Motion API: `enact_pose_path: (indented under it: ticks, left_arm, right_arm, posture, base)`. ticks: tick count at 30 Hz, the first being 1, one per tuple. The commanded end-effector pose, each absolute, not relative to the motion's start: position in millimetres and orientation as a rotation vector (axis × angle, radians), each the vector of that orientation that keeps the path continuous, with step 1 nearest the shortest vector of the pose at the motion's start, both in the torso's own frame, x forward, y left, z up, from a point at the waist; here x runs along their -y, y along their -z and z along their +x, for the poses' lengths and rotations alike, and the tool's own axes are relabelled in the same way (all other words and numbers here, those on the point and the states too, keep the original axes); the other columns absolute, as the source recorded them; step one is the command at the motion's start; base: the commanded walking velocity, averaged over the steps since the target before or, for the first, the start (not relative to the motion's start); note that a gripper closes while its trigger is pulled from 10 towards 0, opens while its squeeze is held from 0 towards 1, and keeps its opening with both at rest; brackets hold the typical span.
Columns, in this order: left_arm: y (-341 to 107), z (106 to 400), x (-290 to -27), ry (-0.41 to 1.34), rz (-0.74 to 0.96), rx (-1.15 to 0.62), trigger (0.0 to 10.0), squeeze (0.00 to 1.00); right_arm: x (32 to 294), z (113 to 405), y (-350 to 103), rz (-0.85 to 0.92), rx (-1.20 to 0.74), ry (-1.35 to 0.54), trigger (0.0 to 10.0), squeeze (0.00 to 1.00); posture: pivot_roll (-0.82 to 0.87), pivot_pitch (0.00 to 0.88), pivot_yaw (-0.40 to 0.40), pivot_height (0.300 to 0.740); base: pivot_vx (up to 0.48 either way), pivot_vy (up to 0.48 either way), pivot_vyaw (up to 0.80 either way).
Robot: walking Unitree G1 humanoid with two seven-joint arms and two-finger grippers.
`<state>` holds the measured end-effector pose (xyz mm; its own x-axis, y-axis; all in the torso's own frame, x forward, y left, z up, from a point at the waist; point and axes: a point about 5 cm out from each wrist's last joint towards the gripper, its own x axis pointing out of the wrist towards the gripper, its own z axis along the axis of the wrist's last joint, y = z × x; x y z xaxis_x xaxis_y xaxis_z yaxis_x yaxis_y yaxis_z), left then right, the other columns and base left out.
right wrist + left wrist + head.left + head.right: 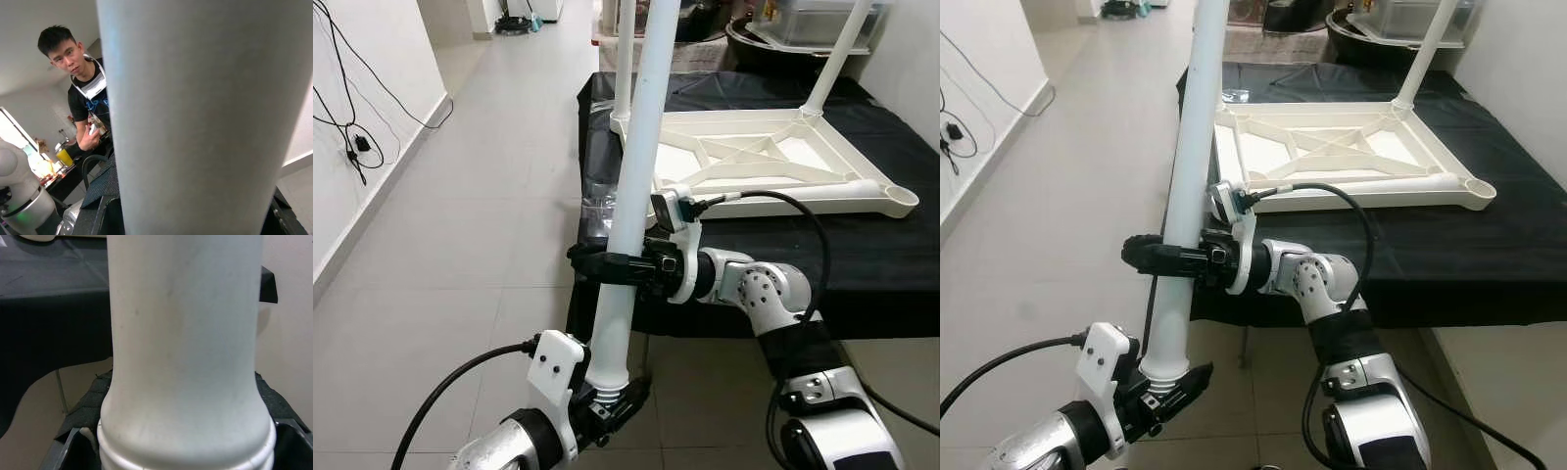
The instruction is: Building children table
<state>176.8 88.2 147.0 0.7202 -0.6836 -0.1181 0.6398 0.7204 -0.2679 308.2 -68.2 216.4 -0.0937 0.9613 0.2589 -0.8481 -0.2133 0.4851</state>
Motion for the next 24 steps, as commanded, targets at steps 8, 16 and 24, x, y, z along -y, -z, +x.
enact_pose_path:
  ticks: [8,16,24]
  left_arm:
    - [-137.6,177.3,-89.9,0.697,-0.23,-0.274,10.0,1.0]
    - [-134.2,182.1,-98.5,0.623,-0.197,-0.272,10.0,1.0]
    - [-138.8,191.8,-122.1,0.391,-0.151,-0.184,10.0,0.0]
  right_arm:
    - [65.5,306.0,-221.4,0.641,-0.223,-1.717,0.0,0.0]
    - [76.4,323.2,-233.5,0.632,-0.141,-1.631,0.0,0.0]
    - [110.0,372.4,-261.8,0.629,0.091,-1.159,0.0,0.0]
  posture:
    - [0.03,0.105,-0.035,0.74]
    - [0.04,0.102,-0.036,0.74]
    - [0.04,0.099,-0.042,0.74]
  base:
    - [0.0,0.0,0.0]
    - [0.0,0.0,0.0]
    - [0.0,0.0,0.0]
